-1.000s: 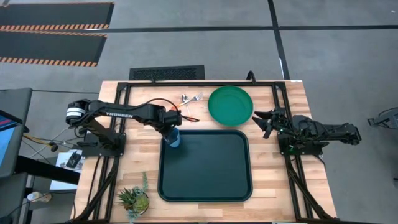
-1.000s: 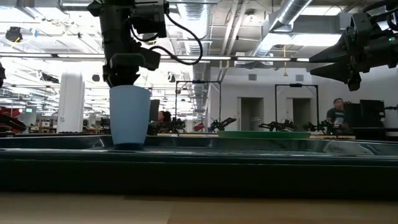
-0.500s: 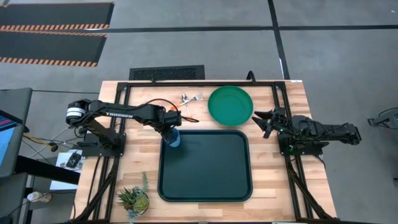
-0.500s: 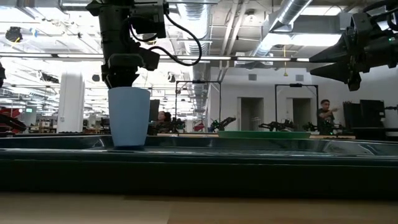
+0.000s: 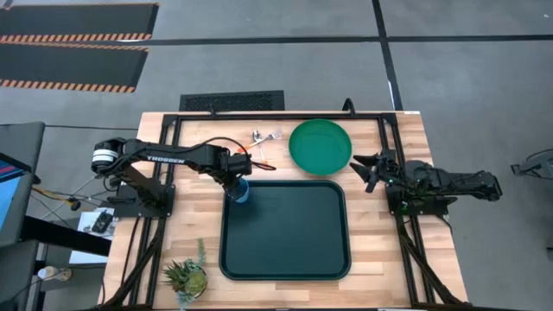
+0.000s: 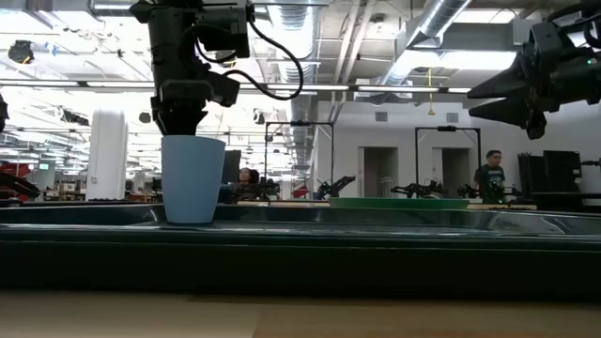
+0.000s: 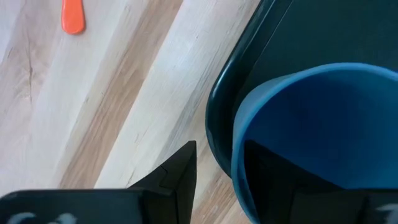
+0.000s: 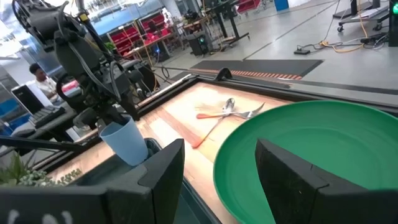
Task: Pick and place plate/cup/fork/spoon on tray
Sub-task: Put the blue cup on the black tray, then put the green plate on the black tray to the bottom of the blue cup
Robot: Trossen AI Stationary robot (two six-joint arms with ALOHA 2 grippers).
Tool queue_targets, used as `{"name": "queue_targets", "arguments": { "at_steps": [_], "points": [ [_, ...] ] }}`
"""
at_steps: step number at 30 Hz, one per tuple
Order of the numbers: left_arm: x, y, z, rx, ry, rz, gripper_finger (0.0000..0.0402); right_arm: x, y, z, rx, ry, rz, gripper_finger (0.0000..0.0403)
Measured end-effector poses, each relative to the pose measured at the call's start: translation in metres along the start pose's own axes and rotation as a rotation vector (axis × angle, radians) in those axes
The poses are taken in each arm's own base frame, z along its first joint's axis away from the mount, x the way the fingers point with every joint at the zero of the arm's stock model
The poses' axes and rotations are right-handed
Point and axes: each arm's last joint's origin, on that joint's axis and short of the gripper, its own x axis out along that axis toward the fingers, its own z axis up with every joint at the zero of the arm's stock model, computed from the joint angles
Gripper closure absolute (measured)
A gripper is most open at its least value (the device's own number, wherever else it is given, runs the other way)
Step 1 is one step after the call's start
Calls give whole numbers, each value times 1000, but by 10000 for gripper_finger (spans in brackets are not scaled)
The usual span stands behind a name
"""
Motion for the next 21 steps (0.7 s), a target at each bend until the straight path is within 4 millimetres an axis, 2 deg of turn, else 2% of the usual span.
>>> {"name": "queue_targets", "arguments": {
  "at_steps": [5, 11, 15, 21],
  "points": [
    [-14, -5, 10, 30, -55, -29, 270, 0, 0, 0, -2, 3, -1, 182],
    [-33, -9, 21, 38, -112, -52, 223, 0, 0, 0, 0, 0, -5, 182],
    [-59, -9, 31, 52, -148, -62, 192, 1, -3, 2, 16, -39, -77, 182],
    [-117, -6, 49, 32, -291, -79, 181, 12, -10, -3, 59, -17, -259, 191]
  ]
}}
